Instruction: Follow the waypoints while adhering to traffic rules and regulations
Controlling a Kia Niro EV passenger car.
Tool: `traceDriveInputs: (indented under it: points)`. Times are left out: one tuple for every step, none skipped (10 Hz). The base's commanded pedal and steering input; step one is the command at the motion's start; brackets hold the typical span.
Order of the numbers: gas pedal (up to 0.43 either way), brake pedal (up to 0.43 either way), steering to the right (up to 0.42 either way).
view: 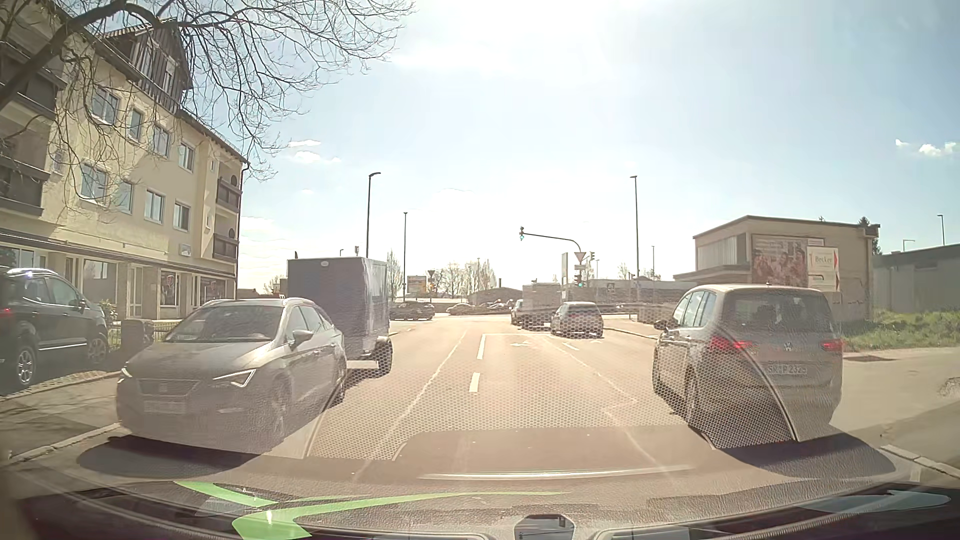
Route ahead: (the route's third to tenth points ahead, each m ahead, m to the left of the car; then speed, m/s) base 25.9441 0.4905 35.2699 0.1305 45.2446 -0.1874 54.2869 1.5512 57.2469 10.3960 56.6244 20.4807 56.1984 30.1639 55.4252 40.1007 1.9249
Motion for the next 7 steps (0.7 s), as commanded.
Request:
traceDriveInputs:
  points:
    - [0.551,0.0,0.13]
    - [0.551,0.0,0.127]
    - [0.551,0.0,0.126]
    - [0.551,0.0,0.122]
    - [0.551,0.0,0.113]
    - [0.551,0.0,0.101]
    - [0.539,0.0,0.084]
